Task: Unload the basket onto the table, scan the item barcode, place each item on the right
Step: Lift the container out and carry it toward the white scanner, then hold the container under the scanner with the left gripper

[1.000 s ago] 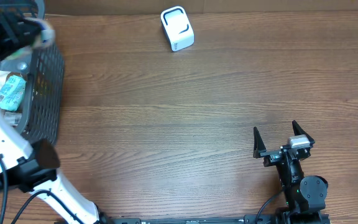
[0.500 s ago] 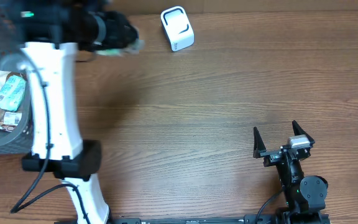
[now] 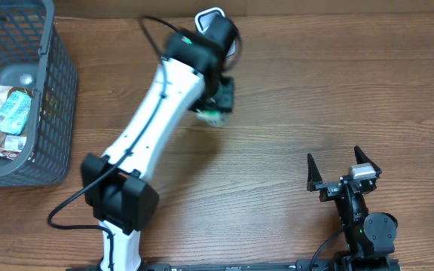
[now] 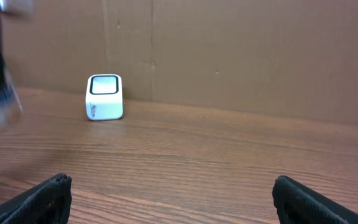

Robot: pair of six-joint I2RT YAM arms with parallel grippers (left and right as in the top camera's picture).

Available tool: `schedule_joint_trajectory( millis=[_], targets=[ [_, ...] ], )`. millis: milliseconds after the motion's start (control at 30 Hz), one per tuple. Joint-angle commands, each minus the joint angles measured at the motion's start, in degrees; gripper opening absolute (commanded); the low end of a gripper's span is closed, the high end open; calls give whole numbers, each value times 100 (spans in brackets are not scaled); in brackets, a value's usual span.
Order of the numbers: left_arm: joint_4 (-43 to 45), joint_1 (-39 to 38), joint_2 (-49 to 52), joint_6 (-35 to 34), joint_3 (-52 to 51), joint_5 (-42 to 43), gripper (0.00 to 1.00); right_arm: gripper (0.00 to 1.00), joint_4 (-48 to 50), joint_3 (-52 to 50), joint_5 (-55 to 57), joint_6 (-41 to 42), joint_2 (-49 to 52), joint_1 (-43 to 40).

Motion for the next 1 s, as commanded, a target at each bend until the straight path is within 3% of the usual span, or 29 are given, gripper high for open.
schedule_joint_trajectory(
  millis=[0, 433, 967],
  targets=[
    [411, -214, -181, -555, -662, -140, 29, 100, 13, -59, 33, -4, -46, -17],
    [1676, -400, -175, -1200, -2297, -142, 28, 100, 13, -59, 33, -4, -46, -17],
    [2094, -409, -175, -1357, -2472, -142, 31, 100, 13, -59, 33, -7, -46, -17]
  ],
)
